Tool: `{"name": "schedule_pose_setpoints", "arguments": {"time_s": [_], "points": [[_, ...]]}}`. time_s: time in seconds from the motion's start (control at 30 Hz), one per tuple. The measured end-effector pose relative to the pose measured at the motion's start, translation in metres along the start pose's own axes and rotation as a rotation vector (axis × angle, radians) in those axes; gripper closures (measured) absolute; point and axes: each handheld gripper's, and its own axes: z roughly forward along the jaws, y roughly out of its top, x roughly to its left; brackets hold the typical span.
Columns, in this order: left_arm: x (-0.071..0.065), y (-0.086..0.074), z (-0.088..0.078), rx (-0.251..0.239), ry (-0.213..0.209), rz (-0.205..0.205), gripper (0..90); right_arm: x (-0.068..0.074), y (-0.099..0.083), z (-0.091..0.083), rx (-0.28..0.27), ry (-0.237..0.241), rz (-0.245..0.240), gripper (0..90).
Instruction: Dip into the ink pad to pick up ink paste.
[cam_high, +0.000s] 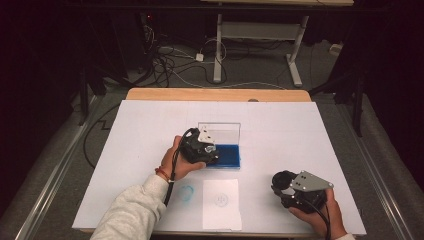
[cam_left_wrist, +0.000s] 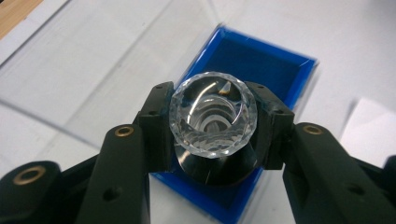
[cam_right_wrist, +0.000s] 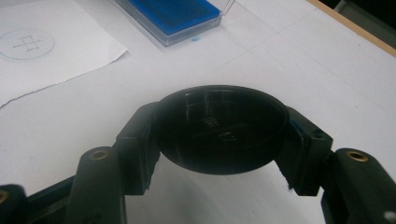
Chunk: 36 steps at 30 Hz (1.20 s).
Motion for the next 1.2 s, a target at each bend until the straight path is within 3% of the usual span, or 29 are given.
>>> {"name": "schedule_pose_setpoints", "arguments": {"time_s": [0.3,0.53,0.73,1.2], "points": [[0.000,0.038,-0.026,-0.077,-0.014,0.028,54.6,0.000,0.000,0.000,0.001,0.003,0.000,38.2],[0.000,0.052,-0.030,-0.079,-0.028,0.039,54.5,0.000,0.000,0.000,0.001,0.003,0.000,38.2],[0.001,0.053,-0.024,-0.056,-0.036,0.043,54.5,0.000,0.000,0.001,0.012,0.005,0.003,38.2],[-0.003,0.034,0.017,0.004,-0.061,0.032,54.5,0.000,-0.001,0.003,0.022,0.012,-0.003,38.2]]}}
